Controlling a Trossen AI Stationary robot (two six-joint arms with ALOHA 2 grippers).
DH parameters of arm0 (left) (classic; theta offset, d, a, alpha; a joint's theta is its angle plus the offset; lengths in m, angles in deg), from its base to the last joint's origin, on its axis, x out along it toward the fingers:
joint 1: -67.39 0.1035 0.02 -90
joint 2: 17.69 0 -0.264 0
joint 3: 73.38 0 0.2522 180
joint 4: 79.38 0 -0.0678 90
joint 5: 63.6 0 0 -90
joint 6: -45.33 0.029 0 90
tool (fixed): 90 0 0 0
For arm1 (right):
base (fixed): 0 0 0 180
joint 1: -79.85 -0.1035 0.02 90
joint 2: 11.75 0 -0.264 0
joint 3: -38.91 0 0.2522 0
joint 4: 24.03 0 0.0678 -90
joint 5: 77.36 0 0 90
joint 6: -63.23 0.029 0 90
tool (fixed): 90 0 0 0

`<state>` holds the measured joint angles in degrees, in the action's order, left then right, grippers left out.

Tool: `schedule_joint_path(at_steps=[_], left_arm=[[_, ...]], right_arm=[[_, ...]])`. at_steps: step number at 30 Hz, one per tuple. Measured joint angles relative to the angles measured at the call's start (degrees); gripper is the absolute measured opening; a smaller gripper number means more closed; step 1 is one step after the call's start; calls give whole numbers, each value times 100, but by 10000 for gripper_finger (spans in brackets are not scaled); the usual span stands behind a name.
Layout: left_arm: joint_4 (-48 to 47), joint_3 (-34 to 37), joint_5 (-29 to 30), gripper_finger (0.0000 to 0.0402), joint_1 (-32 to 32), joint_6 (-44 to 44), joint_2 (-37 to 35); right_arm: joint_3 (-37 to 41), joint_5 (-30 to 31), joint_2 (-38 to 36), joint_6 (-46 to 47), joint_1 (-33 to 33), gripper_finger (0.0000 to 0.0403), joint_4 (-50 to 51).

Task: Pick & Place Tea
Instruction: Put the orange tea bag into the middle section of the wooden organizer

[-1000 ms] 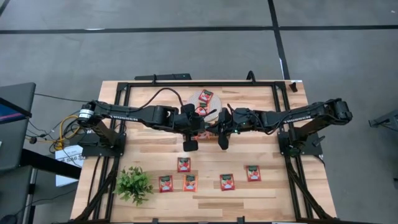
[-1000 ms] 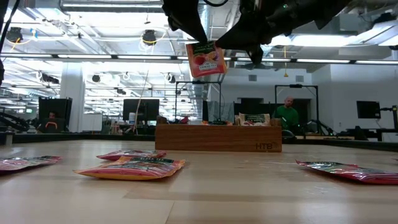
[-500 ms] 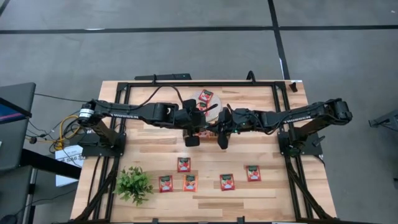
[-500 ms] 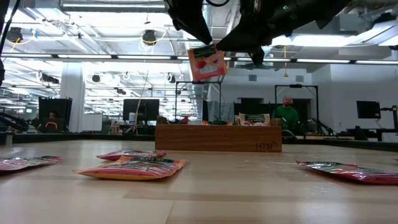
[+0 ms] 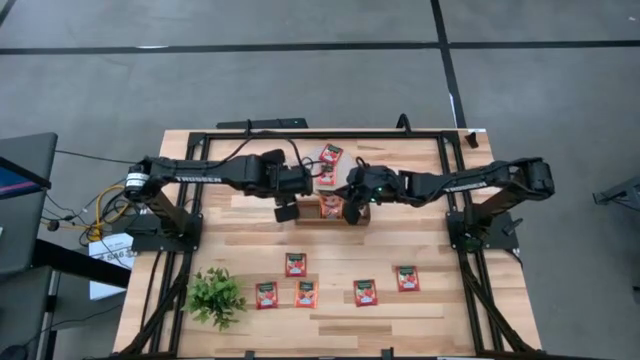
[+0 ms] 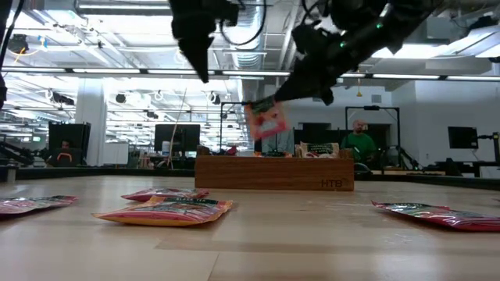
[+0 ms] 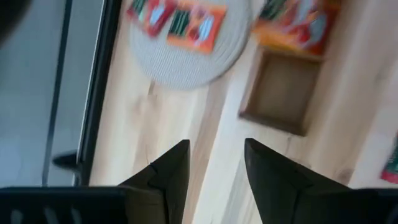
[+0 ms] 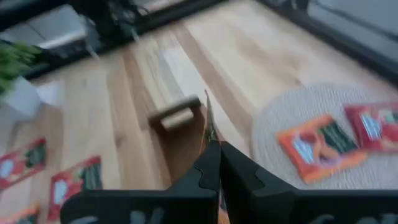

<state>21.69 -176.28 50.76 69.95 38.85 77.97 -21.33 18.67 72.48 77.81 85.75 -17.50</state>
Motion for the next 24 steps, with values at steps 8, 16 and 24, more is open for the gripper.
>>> schedule_joint_path(at_steps=[8,16,24], left_arm=[[369,605,-25,147,124,-261,-305],[598,1157,-57,147,124,-576,-645],[787,1202,-117,147,124,-592,-671]], right_arm=[[378,85,236,328,57,0,-478],[724,314,236,574,58,0,-1080],[747,319,535,651,-1,0,-984]])
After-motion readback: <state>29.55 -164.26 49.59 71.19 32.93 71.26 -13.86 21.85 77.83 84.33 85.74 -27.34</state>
